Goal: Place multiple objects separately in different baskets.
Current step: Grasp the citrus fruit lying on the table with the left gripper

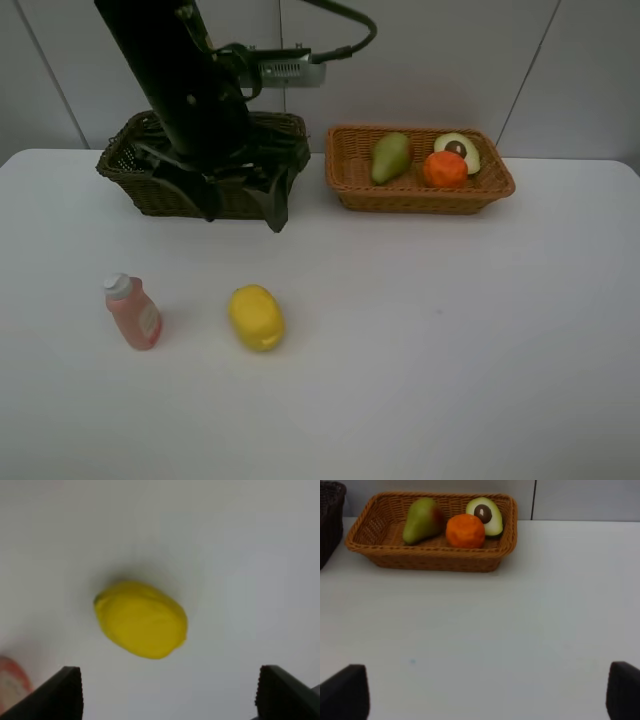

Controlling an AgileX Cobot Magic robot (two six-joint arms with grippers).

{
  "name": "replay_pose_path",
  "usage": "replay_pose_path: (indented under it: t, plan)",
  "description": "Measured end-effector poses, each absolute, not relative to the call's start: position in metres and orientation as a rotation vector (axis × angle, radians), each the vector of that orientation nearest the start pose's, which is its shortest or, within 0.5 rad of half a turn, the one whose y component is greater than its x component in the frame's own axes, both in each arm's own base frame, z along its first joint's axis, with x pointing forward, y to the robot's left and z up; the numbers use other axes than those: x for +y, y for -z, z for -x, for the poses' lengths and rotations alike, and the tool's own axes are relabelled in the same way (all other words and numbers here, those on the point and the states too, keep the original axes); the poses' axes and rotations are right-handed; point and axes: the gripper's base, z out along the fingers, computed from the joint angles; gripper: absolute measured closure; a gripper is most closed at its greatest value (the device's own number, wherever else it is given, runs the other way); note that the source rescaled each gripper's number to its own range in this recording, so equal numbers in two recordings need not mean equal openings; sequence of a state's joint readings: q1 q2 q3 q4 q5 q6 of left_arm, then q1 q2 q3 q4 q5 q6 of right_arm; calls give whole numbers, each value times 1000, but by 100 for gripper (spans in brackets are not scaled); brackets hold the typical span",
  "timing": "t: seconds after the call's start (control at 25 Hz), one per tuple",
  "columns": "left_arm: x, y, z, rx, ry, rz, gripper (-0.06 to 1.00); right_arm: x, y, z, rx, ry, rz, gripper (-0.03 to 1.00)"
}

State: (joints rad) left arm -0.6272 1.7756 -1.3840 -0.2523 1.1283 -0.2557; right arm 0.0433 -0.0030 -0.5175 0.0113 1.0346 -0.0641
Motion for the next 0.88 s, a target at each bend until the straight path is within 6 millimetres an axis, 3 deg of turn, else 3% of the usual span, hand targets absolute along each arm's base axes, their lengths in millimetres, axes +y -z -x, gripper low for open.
replay_pose_path:
  t: [0.32,0.52,0.88]
  plan:
    - [-242,-214,-282,3176,452,-83,3,1,-284,6,1995,0,108,-3]
    - [-240,-205,-289,3159,358,181,3,1,-284,6,1995,0,108,-3]
    - [-259,-203,-269,3045,67,249,3,1,-284,6,1995,0,108,-3]
